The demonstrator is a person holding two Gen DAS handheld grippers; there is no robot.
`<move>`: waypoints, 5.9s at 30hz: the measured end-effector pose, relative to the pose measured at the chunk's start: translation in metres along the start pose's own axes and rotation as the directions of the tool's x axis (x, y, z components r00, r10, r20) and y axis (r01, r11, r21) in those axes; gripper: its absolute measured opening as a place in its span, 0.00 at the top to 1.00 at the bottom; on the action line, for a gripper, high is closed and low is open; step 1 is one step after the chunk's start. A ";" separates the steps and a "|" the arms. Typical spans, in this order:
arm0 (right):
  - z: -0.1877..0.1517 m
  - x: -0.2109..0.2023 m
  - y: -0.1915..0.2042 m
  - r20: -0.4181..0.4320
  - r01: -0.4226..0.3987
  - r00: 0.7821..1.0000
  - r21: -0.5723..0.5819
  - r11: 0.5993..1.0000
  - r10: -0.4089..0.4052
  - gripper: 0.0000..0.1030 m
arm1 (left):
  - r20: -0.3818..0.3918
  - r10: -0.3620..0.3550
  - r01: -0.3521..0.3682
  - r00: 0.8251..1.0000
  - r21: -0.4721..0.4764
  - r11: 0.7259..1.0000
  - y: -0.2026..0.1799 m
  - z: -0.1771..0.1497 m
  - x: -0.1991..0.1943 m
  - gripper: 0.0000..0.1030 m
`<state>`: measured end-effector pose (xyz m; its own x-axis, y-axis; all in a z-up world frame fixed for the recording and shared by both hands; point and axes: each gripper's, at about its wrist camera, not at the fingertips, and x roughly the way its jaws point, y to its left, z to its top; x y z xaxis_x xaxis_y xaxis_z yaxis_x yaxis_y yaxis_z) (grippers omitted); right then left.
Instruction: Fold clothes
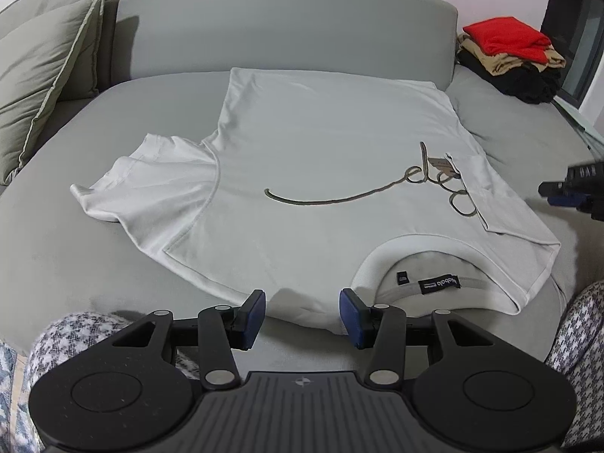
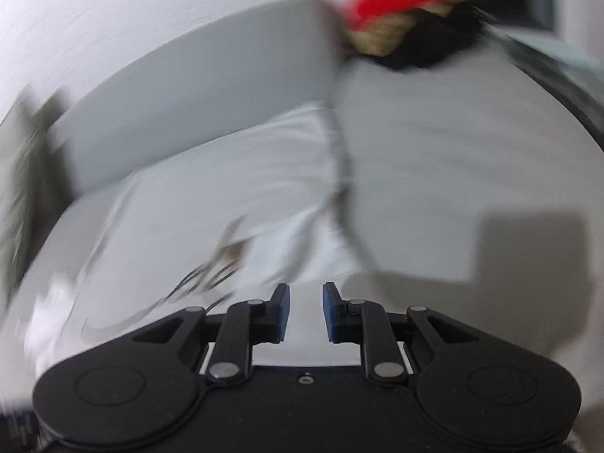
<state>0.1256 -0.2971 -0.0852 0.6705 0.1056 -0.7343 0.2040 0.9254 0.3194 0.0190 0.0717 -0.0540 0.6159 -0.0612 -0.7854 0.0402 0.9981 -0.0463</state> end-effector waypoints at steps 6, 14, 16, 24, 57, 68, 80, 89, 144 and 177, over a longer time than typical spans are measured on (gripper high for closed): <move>0.011 0.044 -0.010 -0.108 0.061 0.992 -0.004 0.998 -0.061 0.81 | 0.001 0.027 -0.027 1.000 0.032 0.999 -0.007 0.002 -0.003 0.56; -0.041 0.014 -0.009 -0.165 0.177 0.966 -0.144 0.974 -0.200 0.98 | -0.007 0.028 -0.028 1.000 0.026 0.999 -0.003 0.002 0.005 0.56; -0.040 0.003 -0.011 -0.159 0.161 0.971 -0.114 0.980 -0.178 0.97 | 0.002 0.029 -0.029 1.000 0.031 0.999 -0.002 0.005 0.007 0.56; -0.004 0.013 0.011 -0.079 -0.018 0.997 0.014 1.000 0.019 0.88 | 0.014 0.059 -0.060 0.998 0.046 0.997 0.000 0.016 0.018 0.56; -0.095 -0.030 0.079 -0.226 -0.160 0.968 -0.238 0.958 0.105 0.70 | 0.013 0.028 -0.030 1.000 0.091 0.995 0.004 -0.008 0.003 0.63; -0.067 -0.019 0.096 -0.180 -0.344 0.922 0.023 0.939 0.342 0.39 | 0.127 0.204 -0.143 0.971 -0.377 0.915 0.134 0.004 -0.003 0.54; -0.072 -0.008 0.106 -0.214 -0.312 0.922 0.084 0.946 0.323 0.34 | 0.162 0.088 0.051 0.983 -0.699 0.713 0.242 0.024 0.046 0.48; -0.076 -0.004 0.103 -0.221 -0.273 0.932 0.089 0.958 0.287 0.33 | 0.113 0.057 0.030 0.992 -0.647 0.762 0.250 0.044 0.072 0.68; -0.070 -0.020 0.016 -0.119 -0.296 0.932 0.293 0.909 0.342 0.26 | -0.010 -0.192 0.151 0.981 -0.579 0.801 0.144 0.028 0.064 0.98; 0.032 0.106 0.024 -0.056 -0.078 0.995 0.089 0.993 0.084 0.75 | 0.045 0.260 -0.262 0.965 0.060 0.963 0.048 0.108 0.130 0.70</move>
<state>0.2249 -0.2751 -0.1363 0.6443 0.2028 -0.7374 0.2132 0.8784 0.4278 0.1856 0.1116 -0.0917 0.6401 0.2000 -0.7419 -0.0756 0.9772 0.1982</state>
